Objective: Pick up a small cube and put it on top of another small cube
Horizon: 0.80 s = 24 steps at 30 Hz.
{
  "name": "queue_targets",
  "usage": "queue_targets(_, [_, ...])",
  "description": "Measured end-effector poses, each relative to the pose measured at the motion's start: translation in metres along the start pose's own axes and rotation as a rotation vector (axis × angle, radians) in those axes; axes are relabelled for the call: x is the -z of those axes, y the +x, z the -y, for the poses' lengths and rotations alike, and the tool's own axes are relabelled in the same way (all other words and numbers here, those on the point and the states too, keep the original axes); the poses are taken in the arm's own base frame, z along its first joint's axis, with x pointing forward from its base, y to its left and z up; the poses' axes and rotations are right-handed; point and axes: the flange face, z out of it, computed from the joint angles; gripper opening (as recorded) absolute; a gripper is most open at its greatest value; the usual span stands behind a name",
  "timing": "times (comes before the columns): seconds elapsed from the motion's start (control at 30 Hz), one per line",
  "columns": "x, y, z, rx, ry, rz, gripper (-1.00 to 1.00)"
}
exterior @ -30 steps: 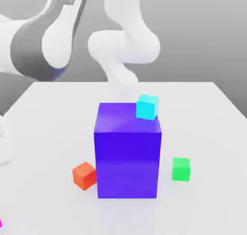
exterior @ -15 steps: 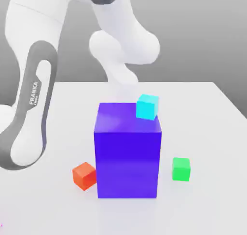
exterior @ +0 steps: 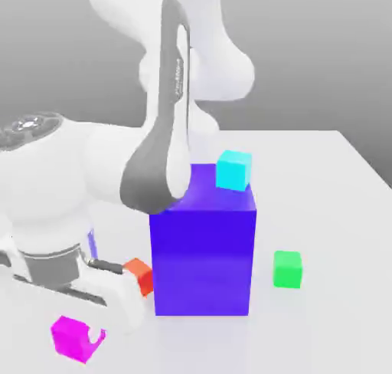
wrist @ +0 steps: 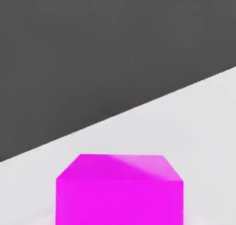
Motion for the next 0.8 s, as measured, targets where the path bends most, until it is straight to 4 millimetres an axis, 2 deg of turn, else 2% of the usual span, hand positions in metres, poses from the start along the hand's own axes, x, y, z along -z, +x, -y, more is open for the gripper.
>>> queue_targets(0.13, [0.007, -0.102, 0.032, 0.316, -0.001, 0.010, -1.00])
queue_targets(0.23, [0.010, -0.214, 0.050, 0.658, -0.013, 0.011, -1.00])
queue_targets(0.27, [0.011, -0.253, 0.049, 0.782, -0.019, 0.008, -1.00])
queue_targets(0.3, [0.012, -0.282, 0.041, 0.887, -0.027, 0.002, -1.00])
queue_targets(0.37, [0.013, -0.323, 0.018, 1.064, -0.045, -0.016, -1.00])
queue_targets(0.4, [0.012, -0.333, 0.004, 1.109, -0.054, -0.017, -1.00])
queue_targets(0.47, [0.005, -0.339, -0.016, 1.127, -0.065, -0.010, -1.00])
queue_targets(0.7, [-0.051, -0.336, -0.025, 1.129, -0.070, -0.010, -1.00])
queue_targets(0.73, [-0.056, -0.336, -0.026, 1.129, -0.069, -0.009, 1.00])
queue_targets(0.8, [-0.056, -0.336, -0.026, 1.129, -0.069, -0.009, 1.00])
